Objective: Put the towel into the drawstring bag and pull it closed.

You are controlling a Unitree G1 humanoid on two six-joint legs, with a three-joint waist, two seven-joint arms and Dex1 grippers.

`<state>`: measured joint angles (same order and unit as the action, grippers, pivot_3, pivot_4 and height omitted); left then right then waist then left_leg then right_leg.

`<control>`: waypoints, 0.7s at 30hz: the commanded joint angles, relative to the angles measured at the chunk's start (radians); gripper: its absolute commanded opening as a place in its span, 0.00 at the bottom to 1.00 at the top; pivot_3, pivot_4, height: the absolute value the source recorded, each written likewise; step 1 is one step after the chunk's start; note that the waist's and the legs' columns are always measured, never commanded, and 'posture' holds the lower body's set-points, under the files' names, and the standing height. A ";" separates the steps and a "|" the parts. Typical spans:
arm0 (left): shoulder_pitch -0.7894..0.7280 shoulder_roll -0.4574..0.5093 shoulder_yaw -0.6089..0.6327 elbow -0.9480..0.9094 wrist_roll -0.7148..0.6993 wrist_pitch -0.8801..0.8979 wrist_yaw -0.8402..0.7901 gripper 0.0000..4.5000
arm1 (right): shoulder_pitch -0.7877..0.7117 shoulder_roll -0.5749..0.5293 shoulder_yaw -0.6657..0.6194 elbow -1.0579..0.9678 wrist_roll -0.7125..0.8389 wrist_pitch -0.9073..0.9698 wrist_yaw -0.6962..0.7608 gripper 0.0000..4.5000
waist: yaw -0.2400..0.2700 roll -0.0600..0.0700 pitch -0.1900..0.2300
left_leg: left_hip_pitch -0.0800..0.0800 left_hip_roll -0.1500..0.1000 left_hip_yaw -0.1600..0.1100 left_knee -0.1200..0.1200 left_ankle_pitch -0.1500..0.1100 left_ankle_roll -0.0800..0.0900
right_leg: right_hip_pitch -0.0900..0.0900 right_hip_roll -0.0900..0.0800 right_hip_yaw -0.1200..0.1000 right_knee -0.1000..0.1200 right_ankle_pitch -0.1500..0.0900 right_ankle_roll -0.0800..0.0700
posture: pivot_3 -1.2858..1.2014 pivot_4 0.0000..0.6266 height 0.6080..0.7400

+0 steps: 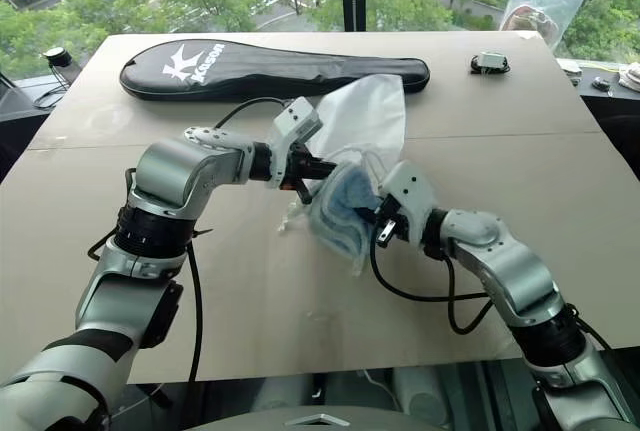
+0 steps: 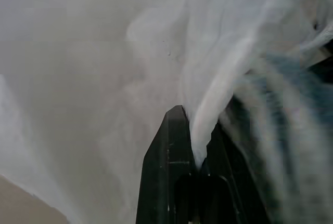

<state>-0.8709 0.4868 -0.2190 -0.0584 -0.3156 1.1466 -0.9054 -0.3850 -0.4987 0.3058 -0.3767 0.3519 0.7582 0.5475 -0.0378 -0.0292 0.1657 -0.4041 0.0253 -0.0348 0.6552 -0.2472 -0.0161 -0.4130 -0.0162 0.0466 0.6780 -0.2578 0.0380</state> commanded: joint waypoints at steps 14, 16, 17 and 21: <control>-0.003 0.139 0.011 -0.133 -0.137 0.117 -0.016 0.00 | -0.004 0.390 -0.474 0.009 0.354 0.200 -0.214 0.01 | 0.000 0.002 0.001 | 0.001 0.000 0.000 0.000 0.000 0.000 | 0.000 -0.001 0.000 0.001 0.000 0.000 | 0.52 0.24 1.00; -0.030 0.150 0.020 -0.125 -0.170 0.153 -0.032 0.00 | -0.007 0.408 -0.499 0.007 0.395 0.203 -0.224 0.01 | -0.001 0.002 0.001 | 0.001 0.000 0.000 0.000 0.000 0.000 | 0.000 -0.001 0.000 0.001 0.000 0.000 | 0.52 0.24 1.00; -0.046 0.151 0.030 -0.119 -0.195 0.181 -0.043 0.00 | -0.011 0.421 -0.511 0.011 0.415 0.198 -0.231 0.01 | -0.002 0.002 0.001 | 0.001 0.000 0.000 0.000 0.000 0.000 | 0.000 0.000 0.000 0.001 0.000 0.000 | 0.52 0.24 1.00; -0.121 0.129 0.100 -0.084 -0.327 0.338 -0.085 0.00 | -0.027 0.453 -0.532 0.036 0.455 0.171 -0.251 0.01 | -0.004 0.003 0.002 | 0.001 0.000 0.000 0.000 0.000 0.000 | 0.000 0.000 0.000 0.001 0.000 0.000 | 0.52 0.24 1.00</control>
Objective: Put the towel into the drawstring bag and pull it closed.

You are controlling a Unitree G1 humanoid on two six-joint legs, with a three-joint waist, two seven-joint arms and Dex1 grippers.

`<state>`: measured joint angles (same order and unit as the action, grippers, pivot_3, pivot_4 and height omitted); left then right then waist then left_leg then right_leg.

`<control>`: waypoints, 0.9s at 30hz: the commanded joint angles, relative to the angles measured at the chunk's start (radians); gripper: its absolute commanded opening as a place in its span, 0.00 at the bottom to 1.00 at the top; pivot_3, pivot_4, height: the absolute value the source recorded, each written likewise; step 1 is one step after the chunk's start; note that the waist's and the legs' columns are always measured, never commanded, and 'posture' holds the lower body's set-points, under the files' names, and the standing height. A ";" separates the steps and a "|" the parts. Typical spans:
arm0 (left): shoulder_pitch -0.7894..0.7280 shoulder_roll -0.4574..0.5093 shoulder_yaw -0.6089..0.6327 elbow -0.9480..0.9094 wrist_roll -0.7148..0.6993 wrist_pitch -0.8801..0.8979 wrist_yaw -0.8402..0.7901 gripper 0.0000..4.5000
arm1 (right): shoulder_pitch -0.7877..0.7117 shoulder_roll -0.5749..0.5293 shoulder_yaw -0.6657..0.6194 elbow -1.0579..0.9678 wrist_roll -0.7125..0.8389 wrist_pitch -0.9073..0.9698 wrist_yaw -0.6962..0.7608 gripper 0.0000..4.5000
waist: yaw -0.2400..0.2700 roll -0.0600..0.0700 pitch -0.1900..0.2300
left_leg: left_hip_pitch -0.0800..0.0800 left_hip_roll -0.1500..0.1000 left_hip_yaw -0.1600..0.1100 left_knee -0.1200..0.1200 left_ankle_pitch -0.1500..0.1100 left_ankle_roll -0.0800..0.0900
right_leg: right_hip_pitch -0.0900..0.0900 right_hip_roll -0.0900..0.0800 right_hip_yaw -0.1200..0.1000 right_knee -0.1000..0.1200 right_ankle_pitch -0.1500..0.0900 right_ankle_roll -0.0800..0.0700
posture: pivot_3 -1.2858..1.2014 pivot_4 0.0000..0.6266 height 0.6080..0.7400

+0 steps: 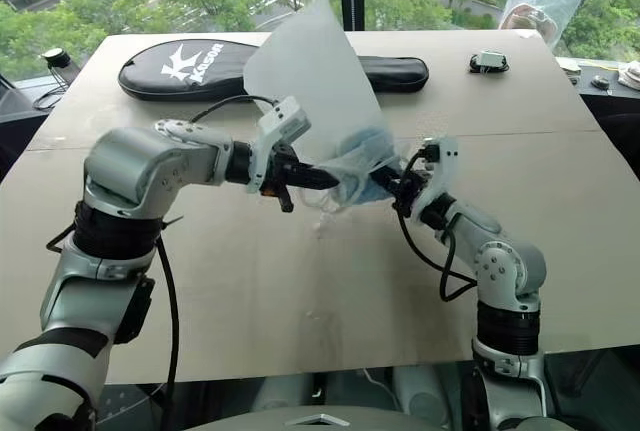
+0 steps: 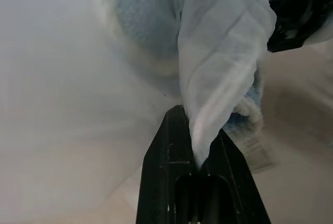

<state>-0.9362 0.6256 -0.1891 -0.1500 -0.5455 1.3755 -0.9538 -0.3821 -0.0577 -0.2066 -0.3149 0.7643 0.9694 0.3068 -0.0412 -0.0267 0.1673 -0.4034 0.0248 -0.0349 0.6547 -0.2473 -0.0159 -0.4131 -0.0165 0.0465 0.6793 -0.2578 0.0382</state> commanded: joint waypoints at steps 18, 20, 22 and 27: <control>0.054 -0.019 0.221 0.031 -0.445 0.239 0.233 0.00 | 0.014 0.052 0.040 0.006 0.112 -0.212 0.004 0.01 | 0.000 0.001 0.001 | 0.002 0.001 -0.003 -0.001 0.000 0.000 | 0.000 -0.001 0.003 0.000 0.000 0.000 | 0.52 0.24 1.00; 0.079 0.024 0.207 0.006 -0.530 0.239 0.221 0.00 | 0.009 0.035 0.005 0.013 0.144 -0.189 -0.025 0.01 | 0.000 0.001 0.001 | 0.002 0.000 -0.003 -0.001 0.000 0.000 | 0.000 -0.001 0.002 0.000 0.000 0.000 | 0.52 0.24 1.00; 0.091 0.036 0.207 -0.019 -0.582 0.239 0.233 0.00 | 0.005 0.012 0.007 0.011 0.142 -0.174 -0.038 0.01 | 0.001 0.002 0.001 | 0.002 0.000 -0.003 -0.001 0.000 0.000 | 0.000 -0.001 0.002 0.000 0.000 0.000 | 0.52 0.24 1.00; 0.052 -0.121 0.286 0.023 -0.652 0.239 0.389 0.00 | -0.050 -0.044 0.266 0.054 -0.122 -0.269 0.005 0.01 | 0.000 0.002 0.001 | 0.002 -0.001 0.001 -0.001 0.000 0.000 | 0.000 -0.001 0.002 0.000 0.000 0.000 | 0.52 0.24 1.00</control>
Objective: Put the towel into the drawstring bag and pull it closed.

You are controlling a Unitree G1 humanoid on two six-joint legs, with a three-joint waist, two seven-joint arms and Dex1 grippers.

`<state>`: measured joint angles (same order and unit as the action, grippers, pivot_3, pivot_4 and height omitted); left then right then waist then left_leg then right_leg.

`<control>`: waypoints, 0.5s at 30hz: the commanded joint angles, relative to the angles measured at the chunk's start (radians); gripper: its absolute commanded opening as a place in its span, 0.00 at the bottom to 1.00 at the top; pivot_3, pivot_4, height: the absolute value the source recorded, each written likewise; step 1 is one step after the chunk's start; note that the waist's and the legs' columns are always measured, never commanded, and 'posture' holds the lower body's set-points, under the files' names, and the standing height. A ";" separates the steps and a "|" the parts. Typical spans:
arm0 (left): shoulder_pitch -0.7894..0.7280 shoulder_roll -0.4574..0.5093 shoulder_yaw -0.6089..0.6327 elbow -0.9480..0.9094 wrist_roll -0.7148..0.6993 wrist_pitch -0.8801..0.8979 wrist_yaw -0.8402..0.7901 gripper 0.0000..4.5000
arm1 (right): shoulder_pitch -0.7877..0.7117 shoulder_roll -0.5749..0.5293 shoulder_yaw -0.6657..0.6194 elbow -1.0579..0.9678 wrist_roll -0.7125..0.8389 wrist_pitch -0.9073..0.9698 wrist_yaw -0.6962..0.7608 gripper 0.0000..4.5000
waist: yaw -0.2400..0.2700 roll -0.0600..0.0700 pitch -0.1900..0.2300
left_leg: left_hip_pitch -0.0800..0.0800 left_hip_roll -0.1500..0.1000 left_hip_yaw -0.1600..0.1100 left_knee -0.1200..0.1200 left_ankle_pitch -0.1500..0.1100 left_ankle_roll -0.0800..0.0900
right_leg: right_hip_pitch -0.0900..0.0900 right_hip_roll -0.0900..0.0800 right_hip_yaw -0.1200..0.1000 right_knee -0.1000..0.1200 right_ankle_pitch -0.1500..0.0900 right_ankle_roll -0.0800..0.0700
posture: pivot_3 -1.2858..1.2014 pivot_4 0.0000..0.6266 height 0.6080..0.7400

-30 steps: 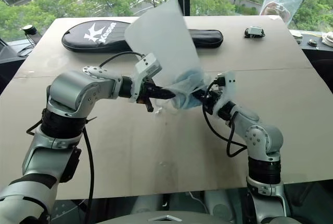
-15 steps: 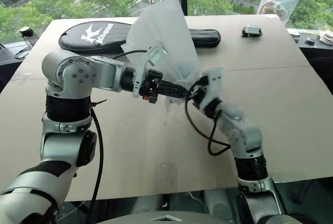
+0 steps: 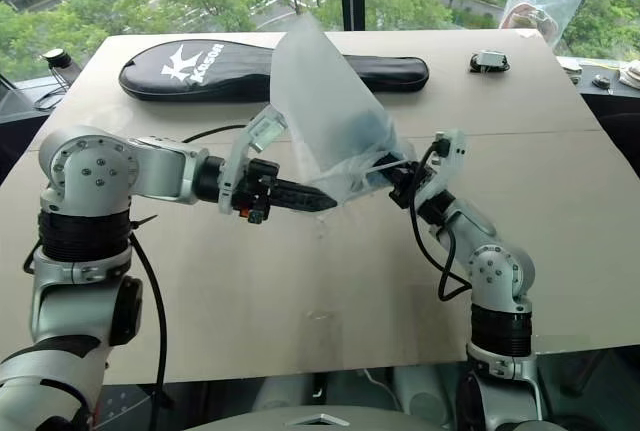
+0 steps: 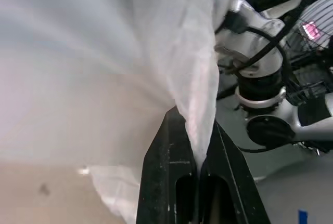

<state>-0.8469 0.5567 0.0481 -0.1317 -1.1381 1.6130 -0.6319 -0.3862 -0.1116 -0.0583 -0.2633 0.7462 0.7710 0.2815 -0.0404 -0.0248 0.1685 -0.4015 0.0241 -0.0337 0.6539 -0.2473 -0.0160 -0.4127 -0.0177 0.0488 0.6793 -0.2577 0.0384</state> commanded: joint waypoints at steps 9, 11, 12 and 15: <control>0.022 -0.017 0.047 -0.035 -0.008 -0.009 0.187 0.00 | -0.062 0.042 0.175 0.073 -0.149 -0.080 0.104 0.40 | -0.012 0.000 0.000 | 0.000 0.001 -0.002 -0.001 0.000 0.000 | 0.000 0.000 0.002 0.000 0.000 0.000 | 0.52 0.24 1.00; 0.059 0.044 0.000 -0.066 0.052 -0.049 0.168 0.00 | -0.026 -0.018 0.176 0.004 -0.169 -0.055 0.110 0.63 | -0.010 0.000 0.000 | 0.000 0.000 -0.002 -0.001 0.000 0.000 | -0.001 0.000 0.002 0.000 0.000 0.000 | 0.52 0.24 1.00; 0.072 0.071 -0.023 -0.075 0.082 -0.078 0.155 0.00 | -0.004 -0.046 0.173 -0.043 -0.157 -0.035 0.121 0.70 | -0.005 0.001 0.000 | 0.001 0.000 -0.002 -0.001 0.000 0.000 | 0.000 0.000 0.002 0.000 0.000 0.000 | 0.52 0.24 1.00; 0.087 0.116 -0.061 -0.065 0.148 -0.153 0.112 0.00 | 0.043 -0.146 0.175 -0.171 -0.136 0.015 0.158 0.91 | 0.004 0.001 0.001 | 0.000 0.000 -0.001 -0.001 0.000 0.000 | -0.001 0.000 0.001 -0.001 0.000 0.000 | 0.52 0.24 1.00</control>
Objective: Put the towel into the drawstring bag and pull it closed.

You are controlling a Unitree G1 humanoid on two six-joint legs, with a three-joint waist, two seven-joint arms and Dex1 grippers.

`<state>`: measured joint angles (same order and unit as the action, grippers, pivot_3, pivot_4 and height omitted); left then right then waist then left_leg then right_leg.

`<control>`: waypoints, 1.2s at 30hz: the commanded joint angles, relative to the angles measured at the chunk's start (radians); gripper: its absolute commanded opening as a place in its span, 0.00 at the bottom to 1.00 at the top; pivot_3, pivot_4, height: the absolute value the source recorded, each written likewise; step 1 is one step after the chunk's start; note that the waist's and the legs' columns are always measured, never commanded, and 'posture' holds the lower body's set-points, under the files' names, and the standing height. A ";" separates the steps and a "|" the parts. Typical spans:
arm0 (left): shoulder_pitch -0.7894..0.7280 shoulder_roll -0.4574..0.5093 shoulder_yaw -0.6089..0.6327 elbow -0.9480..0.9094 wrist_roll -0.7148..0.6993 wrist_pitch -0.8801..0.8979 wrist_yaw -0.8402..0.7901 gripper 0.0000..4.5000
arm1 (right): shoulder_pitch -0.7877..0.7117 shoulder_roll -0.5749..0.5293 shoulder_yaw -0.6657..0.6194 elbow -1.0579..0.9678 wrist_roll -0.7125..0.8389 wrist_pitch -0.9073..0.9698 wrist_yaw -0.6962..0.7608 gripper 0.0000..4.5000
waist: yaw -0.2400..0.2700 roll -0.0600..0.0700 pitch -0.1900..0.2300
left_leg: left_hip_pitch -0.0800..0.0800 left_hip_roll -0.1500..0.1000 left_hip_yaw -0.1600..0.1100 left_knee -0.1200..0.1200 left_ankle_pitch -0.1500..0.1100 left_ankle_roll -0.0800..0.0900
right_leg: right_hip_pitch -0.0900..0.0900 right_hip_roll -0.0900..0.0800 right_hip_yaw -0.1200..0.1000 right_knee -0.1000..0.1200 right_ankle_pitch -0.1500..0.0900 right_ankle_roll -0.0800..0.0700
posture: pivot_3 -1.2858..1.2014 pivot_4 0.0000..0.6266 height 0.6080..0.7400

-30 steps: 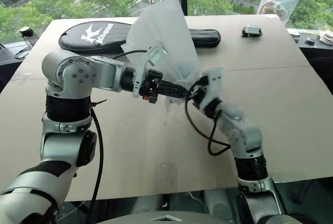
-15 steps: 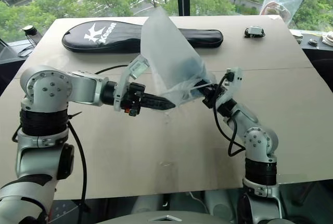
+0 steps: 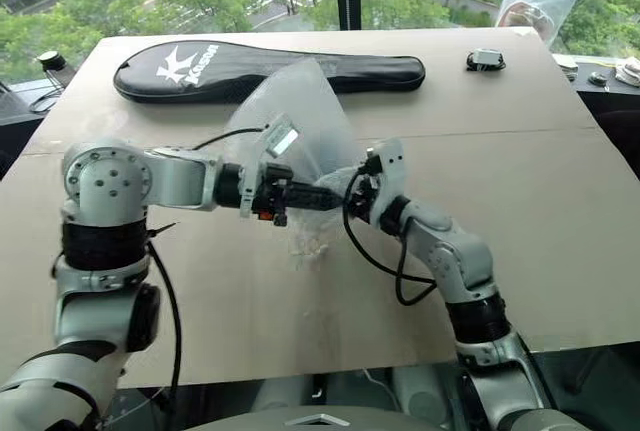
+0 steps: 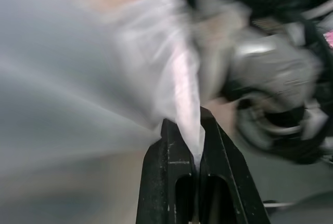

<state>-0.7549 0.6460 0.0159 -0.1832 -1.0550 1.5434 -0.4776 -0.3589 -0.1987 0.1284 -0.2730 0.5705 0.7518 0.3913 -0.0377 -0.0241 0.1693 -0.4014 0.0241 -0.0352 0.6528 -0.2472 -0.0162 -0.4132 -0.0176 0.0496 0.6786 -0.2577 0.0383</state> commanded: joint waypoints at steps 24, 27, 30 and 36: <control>-0.015 0.052 -0.138 -0.029 0.275 -0.288 -0.266 0.00 | -0.141 -0.031 0.155 0.077 -0.282 -0.165 0.039 0.01 | 0.000 -0.001 0.001 | -0.002 0.000 0.001 0.000 0.000 0.000 | 0.000 0.000 -0.002 -0.001 0.000 0.000 | 0.52 0.24 1.00; -0.008 0.077 -0.144 -0.033 0.302 -0.314 -0.287 0.00 | -0.072 -0.104 0.116 -0.029 -0.261 -0.156 0.090 0.01 | 0.002 -0.001 0.001 | -0.002 0.000 0.001 0.000 0.000 0.000 | 0.000 0.000 -0.002 -0.001 0.000 0.000 | 0.52 0.24 1.00; -0.013 0.092 -0.129 -0.035 0.303 -0.314 -0.306 0.00 | 0.034 -0.213 0.055 -0.171 -0.211 -0.122 0.152 0.18 | 0.003 0.000 0.002 | -0.002 0.000 0.000 0.001 0.000 0.000 | 0.000 0.000 -0.003 -0.001 0.000 0.000 | 0.52 0.24 1.00; -0.021 0.095 -0.126 -0.020 0.326 -0.337 -0.329 0.00 | 0.128 -0.332 0.009 -0.305 -0.248 -0.061 0.117 0.64 | -0.008 -0.001 0.002 | 0.000 0.000 0.002 0.001 0.000 0.000 | 0.000 0.001 -0.001 0.000 0.000 0.000 | 0.52 0.24 1.00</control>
<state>-0.7565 0.7337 -0.1287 -0.1860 -0.7351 1.2301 -0.7920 -0.2219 -0.5272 0.1589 -0.5372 0.3367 0.6847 0.5280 -0.0461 -0.0247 0.1716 -0.4008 0.0238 -0.0327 0.6534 -0.2473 -0.0159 -0.4129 -0.0166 0.0506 0.6791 -0.2580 0.0387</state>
